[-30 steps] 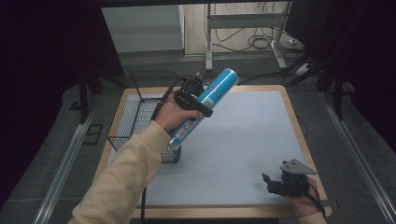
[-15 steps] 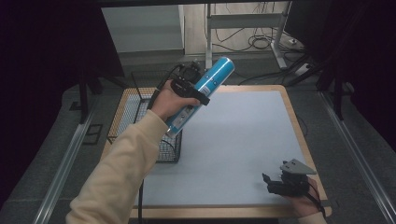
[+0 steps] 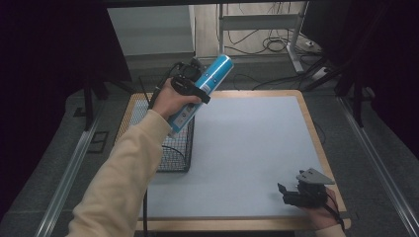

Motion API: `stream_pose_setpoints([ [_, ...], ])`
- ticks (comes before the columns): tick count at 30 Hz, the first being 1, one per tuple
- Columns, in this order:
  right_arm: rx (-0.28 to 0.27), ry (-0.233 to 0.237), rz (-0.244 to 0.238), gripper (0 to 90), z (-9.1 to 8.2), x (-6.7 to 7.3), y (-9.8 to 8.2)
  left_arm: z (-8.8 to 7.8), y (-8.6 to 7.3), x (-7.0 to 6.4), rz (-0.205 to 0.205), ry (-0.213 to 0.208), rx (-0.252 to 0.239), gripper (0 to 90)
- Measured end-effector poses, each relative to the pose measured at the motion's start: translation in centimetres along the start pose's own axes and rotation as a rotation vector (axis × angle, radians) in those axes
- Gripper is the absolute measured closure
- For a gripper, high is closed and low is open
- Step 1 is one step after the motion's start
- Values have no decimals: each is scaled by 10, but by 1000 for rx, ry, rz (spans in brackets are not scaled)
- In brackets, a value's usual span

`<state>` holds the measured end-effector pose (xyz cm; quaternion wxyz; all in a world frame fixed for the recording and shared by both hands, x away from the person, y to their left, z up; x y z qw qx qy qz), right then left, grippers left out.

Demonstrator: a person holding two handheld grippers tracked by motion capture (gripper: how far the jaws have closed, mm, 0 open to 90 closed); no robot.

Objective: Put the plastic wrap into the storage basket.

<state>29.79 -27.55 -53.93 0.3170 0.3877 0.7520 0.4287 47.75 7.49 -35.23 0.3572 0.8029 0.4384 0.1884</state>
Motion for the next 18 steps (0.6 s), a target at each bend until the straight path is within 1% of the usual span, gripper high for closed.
stream_pose_setpoints([
  [6, 3, -3, 4, 113, 0, -1, -1, 6, -1, 13, -11, 20, 9, 313],
  [9, 1, -4, 5, 113, 0, -1, 0, 9, -5, 19, -14, 29, 14, 313],
  [12, -13, -10, 3, 118, -1, -2, 1, 13, -8, 24, -22, 40, 11, 314],
  [14, -24, -15, 6, 120, -2, -2, 3, 15, -11, 27, -32, 43, 17, 314],
  [18, -22, -17, 6, 120, -2, -2, 3, 19, -17, 34, -35, 49, 36, 314],
])
Point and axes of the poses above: each handheld gripper's, and its own axes: z roughly forward along the jaws, y roughly out of its top, x roughly to its left, the point moved 5 cm from there along z, roughly forward along the jaws, and after that the axes turned 13 degrees about -x, right-handed, at the moved point
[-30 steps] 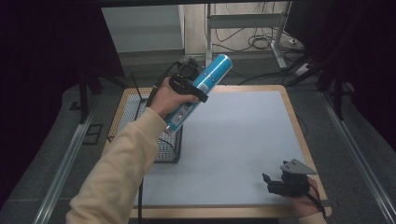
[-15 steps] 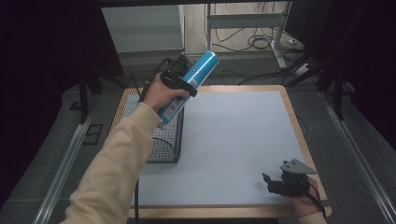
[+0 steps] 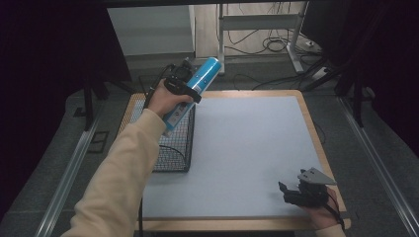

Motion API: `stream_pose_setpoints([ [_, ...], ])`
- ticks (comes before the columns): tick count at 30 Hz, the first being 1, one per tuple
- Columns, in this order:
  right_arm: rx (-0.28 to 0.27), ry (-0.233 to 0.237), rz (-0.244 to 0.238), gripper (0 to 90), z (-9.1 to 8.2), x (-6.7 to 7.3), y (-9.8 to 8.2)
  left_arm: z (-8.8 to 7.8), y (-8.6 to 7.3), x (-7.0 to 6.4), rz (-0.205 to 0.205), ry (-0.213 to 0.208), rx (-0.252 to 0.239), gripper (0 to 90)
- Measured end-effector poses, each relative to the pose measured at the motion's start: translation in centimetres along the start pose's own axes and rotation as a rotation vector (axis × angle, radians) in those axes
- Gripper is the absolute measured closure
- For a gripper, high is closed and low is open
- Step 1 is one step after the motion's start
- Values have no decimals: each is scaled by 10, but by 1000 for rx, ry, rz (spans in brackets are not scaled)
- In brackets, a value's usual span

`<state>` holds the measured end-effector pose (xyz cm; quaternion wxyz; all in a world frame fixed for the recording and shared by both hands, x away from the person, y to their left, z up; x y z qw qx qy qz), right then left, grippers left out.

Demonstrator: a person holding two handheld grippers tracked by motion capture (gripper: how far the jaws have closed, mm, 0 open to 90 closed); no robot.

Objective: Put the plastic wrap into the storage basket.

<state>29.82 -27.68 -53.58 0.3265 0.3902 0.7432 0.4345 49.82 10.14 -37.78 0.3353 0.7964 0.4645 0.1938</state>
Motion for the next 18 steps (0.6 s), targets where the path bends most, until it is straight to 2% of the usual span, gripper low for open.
stream_pose_setpoints([
  [3, 4, 1, -2, 120, 0, 0, 0, 2, -3, 5, 7, 18, 0, 313],
  [10, 4, -3, -2, 120, 0, -1, -1, 9, -10, 18, -1, 28, 10, 313],
  [18, 10, -2, -4, 120, 1, -1, -2, 30, -29, 33, -6, 36, 64, 314],
])
Point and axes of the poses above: each handheld gripper's, and its own axes: z roughly forward along the jaws, y roughly out of its top, x roughly to its left, the point moved 5 cm from there along z, roughly forward along the jaws, and after that the axes turned 13 degrees about -x, right-handed, at the moved point
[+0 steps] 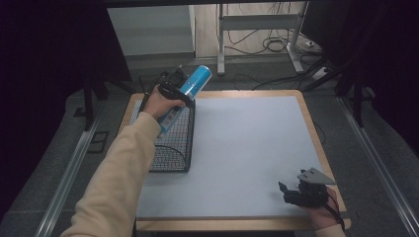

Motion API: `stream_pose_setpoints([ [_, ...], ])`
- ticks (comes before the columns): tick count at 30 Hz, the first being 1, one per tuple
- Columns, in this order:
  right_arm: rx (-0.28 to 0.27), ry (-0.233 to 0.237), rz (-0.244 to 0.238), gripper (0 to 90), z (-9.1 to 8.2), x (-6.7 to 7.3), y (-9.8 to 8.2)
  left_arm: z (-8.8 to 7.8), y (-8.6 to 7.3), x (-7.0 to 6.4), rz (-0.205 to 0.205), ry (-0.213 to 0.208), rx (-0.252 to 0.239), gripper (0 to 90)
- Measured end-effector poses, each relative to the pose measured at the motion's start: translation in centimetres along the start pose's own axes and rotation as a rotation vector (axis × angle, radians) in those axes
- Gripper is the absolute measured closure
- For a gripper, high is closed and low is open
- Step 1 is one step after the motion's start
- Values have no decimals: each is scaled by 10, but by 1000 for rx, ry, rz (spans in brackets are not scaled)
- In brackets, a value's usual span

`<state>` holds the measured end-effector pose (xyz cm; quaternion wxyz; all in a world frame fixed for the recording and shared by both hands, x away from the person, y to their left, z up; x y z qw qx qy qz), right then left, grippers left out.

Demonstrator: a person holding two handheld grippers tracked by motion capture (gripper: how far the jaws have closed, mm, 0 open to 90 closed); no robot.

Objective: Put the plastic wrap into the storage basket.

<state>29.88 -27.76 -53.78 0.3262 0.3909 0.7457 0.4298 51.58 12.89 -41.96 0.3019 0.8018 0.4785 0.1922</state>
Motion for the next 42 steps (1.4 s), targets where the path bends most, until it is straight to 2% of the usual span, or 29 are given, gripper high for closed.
stream_pose_setpoints([
  [4, 0, -1, 2, 120, 0, 0, 0, 9, -7, 3, -19, 0, 14, 314],
  [9, 5, -1, -1, 120, 1, 0, -1, 18, -14, 5, -8, 4, 36, 313],
  [12, 3, -5, -2, 120, 1, 0, -1, 23, -17, 6, -1, 20, 46, 313],
  [16, 4, -6, -1, 120, 0, 0, -1, 26, -18, 7, -12, 15, 42, 313],
  [17, 4, -7, -1, 120, 0, 0, -1, 27, -19, 9, -5, 14, 45, 313],
  [21, 8, 1, -5, 120, 1, 1, -1, 33, -25, 13, 4, 51, 76, 312],
  [23, 8, 0, -5, 120, 1, 1, -1, 38, -29, 15, 22, 94, 87, 313],
  [27, 10, 0, -3, 120, 1, 0, -2, 45, -35, 19, 17, 103, 106, 313],
  [30, 11, 2, -5, 120, 1, 1, -2, 50, -37, 19, 41, 119, 133, 311],
  [38, 11, 1, -7, 120, 1, 2, -1, 51, -36, 18, 61, 132, 123, 303],
  [42, 12, 2, -11, 120, 0, 2, -1, 51, -37, 19, 39, 121, 100, 294],
])
Point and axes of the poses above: each handheld gripper's, and its own axes: z roughly forward along the jaws, y roughly out of its top, x roughly to its left, the point moved 5 cm from there along z, roughly forward along the jaws, and after that the axes turned 13 degrees about -x, right-handed, at the moved point
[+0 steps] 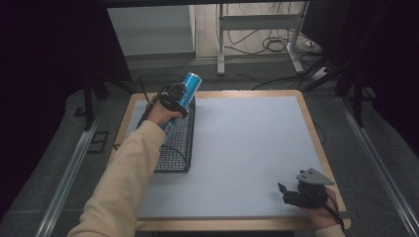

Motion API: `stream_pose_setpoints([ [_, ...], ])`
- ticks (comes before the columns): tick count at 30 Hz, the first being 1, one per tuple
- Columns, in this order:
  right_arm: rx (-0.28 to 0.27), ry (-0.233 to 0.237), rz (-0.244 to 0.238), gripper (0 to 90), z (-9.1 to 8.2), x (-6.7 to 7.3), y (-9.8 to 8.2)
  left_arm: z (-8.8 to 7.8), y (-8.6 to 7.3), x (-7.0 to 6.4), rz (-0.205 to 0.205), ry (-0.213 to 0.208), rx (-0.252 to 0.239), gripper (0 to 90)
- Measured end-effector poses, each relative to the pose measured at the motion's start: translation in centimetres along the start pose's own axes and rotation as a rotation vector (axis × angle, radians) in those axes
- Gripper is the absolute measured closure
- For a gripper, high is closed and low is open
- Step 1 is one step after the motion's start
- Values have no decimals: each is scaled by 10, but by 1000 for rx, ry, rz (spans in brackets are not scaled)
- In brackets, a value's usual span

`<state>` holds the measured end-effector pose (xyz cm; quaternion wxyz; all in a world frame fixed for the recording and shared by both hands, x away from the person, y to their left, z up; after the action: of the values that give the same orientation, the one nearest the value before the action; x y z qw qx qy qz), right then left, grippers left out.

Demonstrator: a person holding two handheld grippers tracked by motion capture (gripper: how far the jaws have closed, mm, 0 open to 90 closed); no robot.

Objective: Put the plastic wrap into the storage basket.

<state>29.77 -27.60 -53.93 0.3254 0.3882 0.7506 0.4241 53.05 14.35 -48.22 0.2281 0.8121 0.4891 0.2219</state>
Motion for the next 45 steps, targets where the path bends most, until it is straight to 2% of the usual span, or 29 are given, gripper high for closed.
stream_pose_setpoints([
  [3, -2, 1, 2, 120, 0, 0, 0, -3, 0, 0, 7, -4, -5, 257],
  [6, 2, 5, 3, 120, 0, 0, -1, -8, 1, 0, -4, -8, 0, 186],
  [10, 3, 5, 3, 120, 1, 0, -1, -21, 1, -1, -51, -30, -31, 127],
  [13, 3, 4, 4, 120, 1, 0, 0, -35, 2, -5, -61, -35, -103, 115],
  [19, -2, 7, -2, 120, 0, 2, 1, -65, 2, -20, -34, -97, -164, 105],
  [22, -7, 7, -1, 120, -1, 2, 2, -81, 0, -30, -29, -136, -209, 109],
  [27, -14, 8, 1, 120, -2, 2, 3, -107, -8, -59, 5, -217, -277, 119],
  [35, -17, 10, -1, 120, -3, 3, 4, -132, -30, -111, 65, -336, -350, 124],
  [41, -20, 12, -2, 120, -3, 4, 4, -140, -57, -151, 119, -426, -382, 126],
  [45, -20, 12, -6, 120, -3, 4, 4, -136, -77, -171, 158, -450, -373, 127],
])
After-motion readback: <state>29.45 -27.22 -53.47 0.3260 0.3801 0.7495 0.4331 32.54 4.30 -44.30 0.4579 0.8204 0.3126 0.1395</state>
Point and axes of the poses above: each handheld gripper's, and its own axes: z roughly forward along the jaws, y roughly out of its top, x roughly to its left, the point moved 5 cm from there along z, roughly forward along the jaws, and after that the axes turned 13 degrees about -x, right-handed, at the moved point
